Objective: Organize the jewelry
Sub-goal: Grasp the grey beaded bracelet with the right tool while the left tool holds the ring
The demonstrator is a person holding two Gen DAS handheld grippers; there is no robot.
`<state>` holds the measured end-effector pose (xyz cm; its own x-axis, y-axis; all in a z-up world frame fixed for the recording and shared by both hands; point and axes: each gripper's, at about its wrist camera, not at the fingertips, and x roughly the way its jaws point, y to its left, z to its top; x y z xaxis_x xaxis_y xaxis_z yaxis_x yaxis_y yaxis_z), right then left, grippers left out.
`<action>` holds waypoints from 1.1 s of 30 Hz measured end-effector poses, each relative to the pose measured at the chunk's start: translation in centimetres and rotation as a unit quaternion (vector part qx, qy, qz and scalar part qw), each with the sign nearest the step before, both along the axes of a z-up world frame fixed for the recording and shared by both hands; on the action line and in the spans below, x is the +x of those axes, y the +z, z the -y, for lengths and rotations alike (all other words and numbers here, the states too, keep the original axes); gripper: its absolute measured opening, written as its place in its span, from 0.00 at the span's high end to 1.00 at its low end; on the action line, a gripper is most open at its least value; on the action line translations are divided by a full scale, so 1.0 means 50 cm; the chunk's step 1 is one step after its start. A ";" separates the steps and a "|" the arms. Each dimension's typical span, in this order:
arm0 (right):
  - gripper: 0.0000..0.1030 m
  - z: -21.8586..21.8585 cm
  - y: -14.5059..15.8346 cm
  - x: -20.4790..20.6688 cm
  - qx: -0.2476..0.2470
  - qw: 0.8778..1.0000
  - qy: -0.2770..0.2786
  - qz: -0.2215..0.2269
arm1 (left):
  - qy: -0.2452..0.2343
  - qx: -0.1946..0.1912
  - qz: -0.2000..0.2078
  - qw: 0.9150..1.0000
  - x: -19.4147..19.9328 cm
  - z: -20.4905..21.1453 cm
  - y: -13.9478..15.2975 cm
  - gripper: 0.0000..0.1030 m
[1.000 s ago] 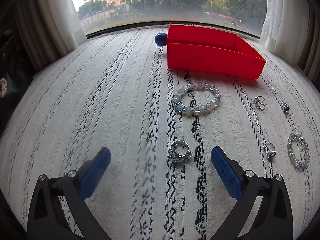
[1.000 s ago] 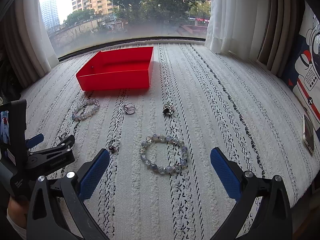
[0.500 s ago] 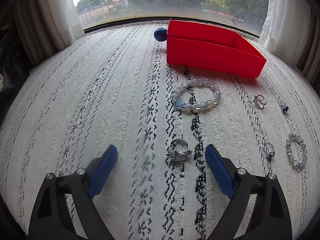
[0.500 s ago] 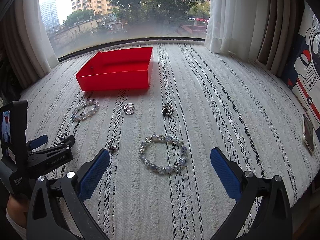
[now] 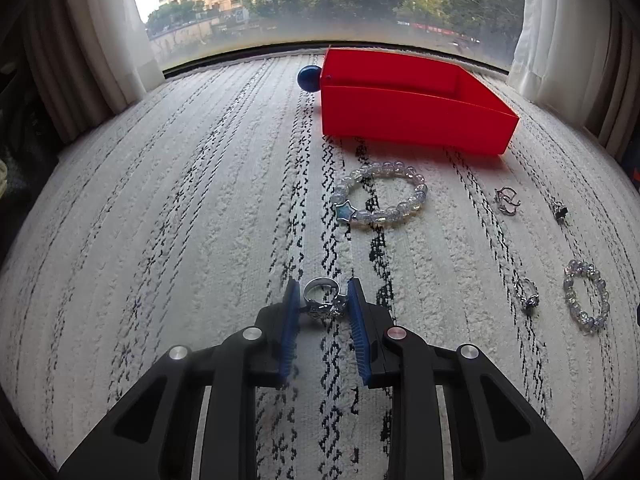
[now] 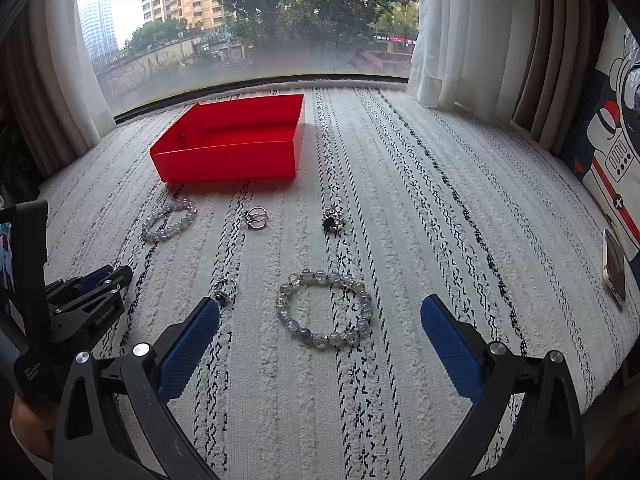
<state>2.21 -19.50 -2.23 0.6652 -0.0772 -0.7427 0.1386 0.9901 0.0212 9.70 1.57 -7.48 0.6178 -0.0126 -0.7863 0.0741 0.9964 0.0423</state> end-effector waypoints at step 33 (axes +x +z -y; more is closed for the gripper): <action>0.04 0.001 -0.004 0.013 -0.021 1.000 -0.003 0.010 | -0.028 0.000 0.037 0.999 -0.091 -0.025 0.058 0.78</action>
